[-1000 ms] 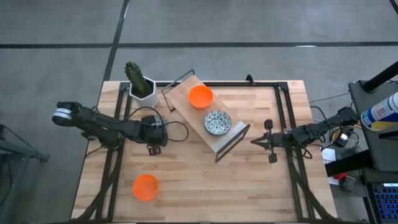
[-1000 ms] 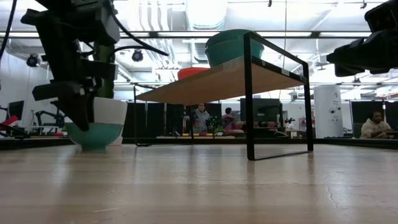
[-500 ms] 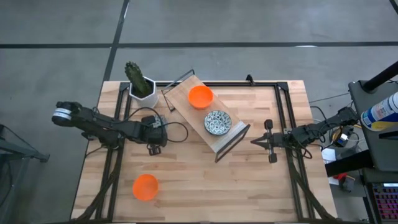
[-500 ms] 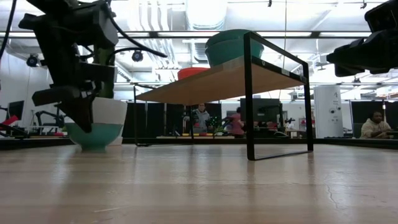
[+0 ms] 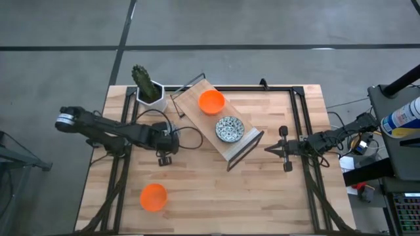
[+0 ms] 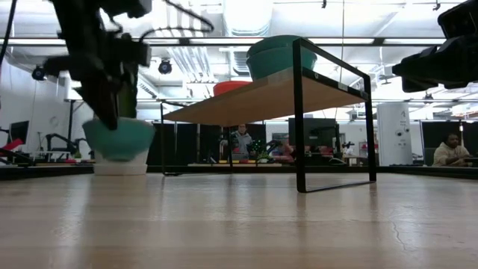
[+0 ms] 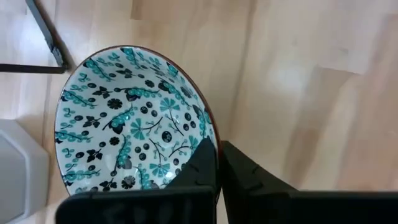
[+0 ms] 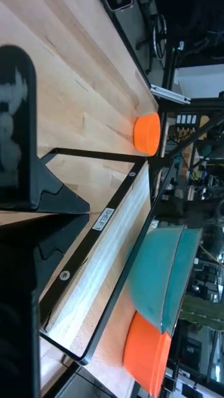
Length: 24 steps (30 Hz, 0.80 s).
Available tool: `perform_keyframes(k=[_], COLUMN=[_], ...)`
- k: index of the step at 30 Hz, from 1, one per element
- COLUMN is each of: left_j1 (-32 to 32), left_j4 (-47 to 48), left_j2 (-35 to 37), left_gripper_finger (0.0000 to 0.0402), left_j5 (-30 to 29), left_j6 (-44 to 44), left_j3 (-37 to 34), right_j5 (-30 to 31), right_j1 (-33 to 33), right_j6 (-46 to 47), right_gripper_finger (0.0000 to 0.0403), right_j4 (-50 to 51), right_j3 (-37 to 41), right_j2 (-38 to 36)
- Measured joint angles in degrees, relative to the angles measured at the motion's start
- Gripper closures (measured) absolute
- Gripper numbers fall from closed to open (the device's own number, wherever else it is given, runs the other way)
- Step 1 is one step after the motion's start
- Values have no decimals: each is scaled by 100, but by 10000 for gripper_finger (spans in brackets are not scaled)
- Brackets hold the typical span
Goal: Pick & Place Mini bowls
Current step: Stack the blue patterned bowl on top of the blue patterned bowl on the shelf
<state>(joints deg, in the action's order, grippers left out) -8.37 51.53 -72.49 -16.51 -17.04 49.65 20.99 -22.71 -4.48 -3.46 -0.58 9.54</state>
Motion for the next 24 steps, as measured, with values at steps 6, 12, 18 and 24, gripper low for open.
perform_keyframes(k=[6,12,18,24], left_j1=[-438,-985,-1303,-1310], left_j4=[828,1010,478,-377], left_j2=[2,3,-20,-26], left_gripper_finger=[400,401,401,401], left_j5=[39,101,2,-19], left_j6=[-299,-429,69,1201], left_j3=[950,1873,2622,3118], right_j5=[0,0,0,0], right_j1=[1,0,0,-1], right_j6=[-5,-20,-19,-22], right_gripper_finger=[394,394,394,394], right_j4=[0,0,0,0], right_j3=[0,0,0,0], right_j2=[0,0,0,0])
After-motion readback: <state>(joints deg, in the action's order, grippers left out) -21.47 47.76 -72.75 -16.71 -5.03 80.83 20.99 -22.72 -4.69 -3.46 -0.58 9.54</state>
